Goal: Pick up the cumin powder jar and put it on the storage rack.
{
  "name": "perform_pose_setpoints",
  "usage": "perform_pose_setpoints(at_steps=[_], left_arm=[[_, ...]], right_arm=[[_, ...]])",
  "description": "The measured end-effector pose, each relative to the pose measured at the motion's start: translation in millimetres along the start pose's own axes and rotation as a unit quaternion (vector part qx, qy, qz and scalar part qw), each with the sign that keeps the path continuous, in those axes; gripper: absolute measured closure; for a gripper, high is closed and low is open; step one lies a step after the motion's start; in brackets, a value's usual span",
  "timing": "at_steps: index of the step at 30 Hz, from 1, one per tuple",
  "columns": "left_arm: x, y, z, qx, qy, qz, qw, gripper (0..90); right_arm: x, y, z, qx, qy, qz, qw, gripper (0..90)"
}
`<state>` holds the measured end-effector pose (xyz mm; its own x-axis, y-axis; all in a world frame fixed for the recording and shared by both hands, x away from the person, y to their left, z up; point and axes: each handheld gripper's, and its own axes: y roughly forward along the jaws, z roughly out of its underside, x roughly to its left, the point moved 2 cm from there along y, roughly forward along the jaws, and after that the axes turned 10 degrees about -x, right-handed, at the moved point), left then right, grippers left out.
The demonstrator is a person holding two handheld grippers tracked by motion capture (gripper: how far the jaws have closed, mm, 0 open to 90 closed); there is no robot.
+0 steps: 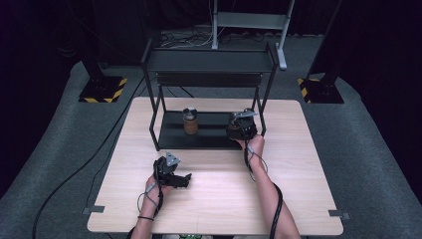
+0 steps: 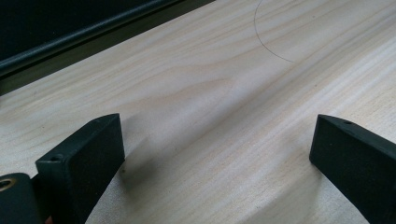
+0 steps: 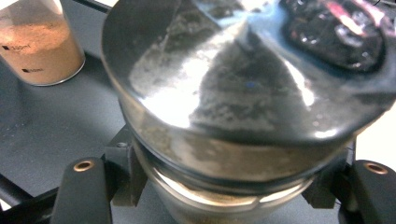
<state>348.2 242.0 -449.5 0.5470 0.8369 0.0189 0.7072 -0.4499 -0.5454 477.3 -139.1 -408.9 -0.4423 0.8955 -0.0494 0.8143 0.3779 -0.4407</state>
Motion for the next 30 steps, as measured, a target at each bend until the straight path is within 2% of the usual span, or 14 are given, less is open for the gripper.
perform_pose_setpoints(at_steps=[30], left_arm=[[-0.2, -0.2, 0.4, -0.001, 0.001, 0.001, 1.0, 2.9]], right_arm=[[3.7, 18.0, -2.8, 0.003, 0.01, 0.013, 0.9999, 30.1]])
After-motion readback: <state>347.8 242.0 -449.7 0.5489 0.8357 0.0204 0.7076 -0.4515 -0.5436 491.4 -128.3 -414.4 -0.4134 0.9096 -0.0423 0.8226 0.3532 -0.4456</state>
